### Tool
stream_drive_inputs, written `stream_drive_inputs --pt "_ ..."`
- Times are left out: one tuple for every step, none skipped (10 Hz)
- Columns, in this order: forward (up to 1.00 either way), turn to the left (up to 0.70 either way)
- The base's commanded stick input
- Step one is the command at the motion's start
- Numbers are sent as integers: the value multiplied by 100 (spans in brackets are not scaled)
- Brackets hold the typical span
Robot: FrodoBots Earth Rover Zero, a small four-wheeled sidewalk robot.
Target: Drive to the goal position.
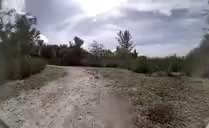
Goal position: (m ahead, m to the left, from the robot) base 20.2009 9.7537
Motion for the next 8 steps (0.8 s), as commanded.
stream_drive_inputs --pt "85 0" --pt "85 18" --pt "85 34" --pt "85 34" --pt "85 20" --pt "85 0" --pt "85 0" --pt "85 0"
